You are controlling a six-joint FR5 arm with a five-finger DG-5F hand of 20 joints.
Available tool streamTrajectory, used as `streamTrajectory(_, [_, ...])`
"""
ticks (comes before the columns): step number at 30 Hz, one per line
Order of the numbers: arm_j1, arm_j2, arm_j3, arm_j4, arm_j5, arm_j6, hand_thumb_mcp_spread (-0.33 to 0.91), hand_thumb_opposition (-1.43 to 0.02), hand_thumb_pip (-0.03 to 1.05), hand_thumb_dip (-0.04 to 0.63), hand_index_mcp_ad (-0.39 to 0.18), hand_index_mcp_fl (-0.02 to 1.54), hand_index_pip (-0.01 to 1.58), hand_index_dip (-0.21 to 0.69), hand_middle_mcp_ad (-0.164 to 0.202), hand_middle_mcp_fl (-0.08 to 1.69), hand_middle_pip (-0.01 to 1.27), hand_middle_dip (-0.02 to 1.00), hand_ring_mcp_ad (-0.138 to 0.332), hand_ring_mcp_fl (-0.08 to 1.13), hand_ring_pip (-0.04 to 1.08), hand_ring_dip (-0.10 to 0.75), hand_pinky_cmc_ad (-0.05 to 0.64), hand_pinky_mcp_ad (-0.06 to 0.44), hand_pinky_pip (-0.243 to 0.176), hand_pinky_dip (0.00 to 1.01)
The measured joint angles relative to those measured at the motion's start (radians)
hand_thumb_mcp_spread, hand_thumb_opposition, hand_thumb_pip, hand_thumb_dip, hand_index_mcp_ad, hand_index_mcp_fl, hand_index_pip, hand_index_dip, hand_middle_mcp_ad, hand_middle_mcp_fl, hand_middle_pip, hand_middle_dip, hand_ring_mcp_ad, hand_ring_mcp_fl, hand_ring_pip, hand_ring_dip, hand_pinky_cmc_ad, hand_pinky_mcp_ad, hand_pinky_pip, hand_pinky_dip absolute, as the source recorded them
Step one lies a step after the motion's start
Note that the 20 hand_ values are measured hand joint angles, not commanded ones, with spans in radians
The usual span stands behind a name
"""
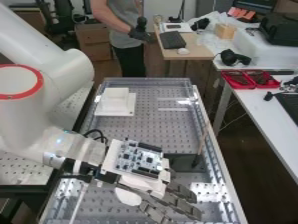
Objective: Grab the paper clip and place it in the clear container
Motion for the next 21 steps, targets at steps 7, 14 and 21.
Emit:
streamTrajectory(7, [-0.007,-0.007,0.003,0.005,-0.024,-0.009,0.56,-0.84,0.48,0.253,-0.171,0.39,1.32,0.127,-0.002,0.24,0.13,0.19,0.101,0.05,0.11,0.093,0.349,0.279,0.061,0.19])
streamTrajectory(14, [-0.008,-0.009,0.001,0.015,-0.046,-0.009,0.56,-0.84,0.48,0.253,-0.171,0.39,1.32,0.127,-0.002,0.24,0.13,0.19,0.101,0.05,0.11,0.093,0.349,0.279,0.066,0.2])
streamTrajectory(21, [-0.013,-0.014,0.0,0.018,-0.06,-0.01,0.56,-0.84,0.48,0.253,-0.171,0.39,1.32,0.127,-0.002,0.23,0.13,0.19,0.101,0.05,0.1,0.096,0.349,0.279,0.066,0.2])
